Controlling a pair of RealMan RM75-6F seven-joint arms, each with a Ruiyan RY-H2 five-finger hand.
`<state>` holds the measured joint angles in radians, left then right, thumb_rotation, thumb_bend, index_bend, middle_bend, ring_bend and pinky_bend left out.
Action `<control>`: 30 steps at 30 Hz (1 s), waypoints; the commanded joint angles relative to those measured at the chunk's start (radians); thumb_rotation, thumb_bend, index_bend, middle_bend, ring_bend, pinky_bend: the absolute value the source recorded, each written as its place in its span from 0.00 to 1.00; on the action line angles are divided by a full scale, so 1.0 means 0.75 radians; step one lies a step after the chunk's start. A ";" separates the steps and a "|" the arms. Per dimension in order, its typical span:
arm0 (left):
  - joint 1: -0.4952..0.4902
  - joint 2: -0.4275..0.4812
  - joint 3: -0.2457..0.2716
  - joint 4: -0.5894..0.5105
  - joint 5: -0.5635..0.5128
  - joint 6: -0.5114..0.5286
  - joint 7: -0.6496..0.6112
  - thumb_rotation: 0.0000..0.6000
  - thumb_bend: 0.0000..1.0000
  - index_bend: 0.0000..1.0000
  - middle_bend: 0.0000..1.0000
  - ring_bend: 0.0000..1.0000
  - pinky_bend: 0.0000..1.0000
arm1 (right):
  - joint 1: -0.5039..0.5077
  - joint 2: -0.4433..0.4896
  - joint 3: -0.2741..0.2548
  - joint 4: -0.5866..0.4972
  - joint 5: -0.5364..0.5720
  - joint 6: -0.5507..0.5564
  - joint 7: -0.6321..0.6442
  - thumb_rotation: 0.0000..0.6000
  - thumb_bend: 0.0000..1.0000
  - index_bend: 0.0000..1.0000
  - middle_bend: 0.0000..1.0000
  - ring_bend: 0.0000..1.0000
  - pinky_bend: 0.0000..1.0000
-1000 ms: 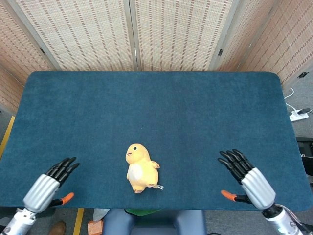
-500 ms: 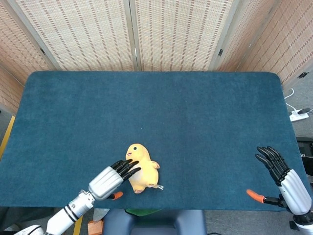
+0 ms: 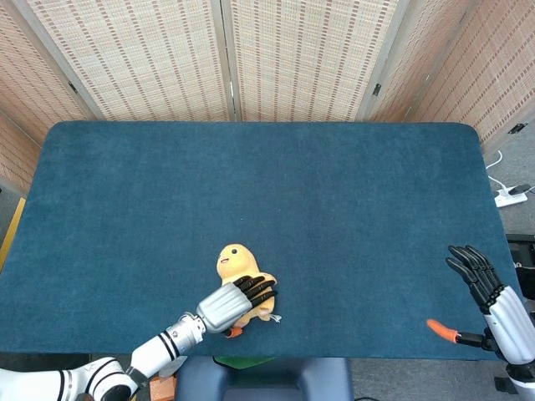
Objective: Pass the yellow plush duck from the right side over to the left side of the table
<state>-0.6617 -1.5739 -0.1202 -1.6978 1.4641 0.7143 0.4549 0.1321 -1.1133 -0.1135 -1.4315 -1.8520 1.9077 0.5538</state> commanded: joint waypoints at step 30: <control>0.407 0.173 0.291 0.606 0.447 1.090 -0.335 1.00 0.65 0.75 0.81 0.71 0.99 | -0.003 -0.024 -0.002 -0.066 -0.063 -0.178 -0.155 1.00 0.06 0.00 0.00 0.00 0.00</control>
<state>-0.3833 -1.4412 0.0786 -1.3329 1.8135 1.5268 0.2657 0.1291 -1.1286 -0.1138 -1.4774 -1.8970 1.7789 0.4422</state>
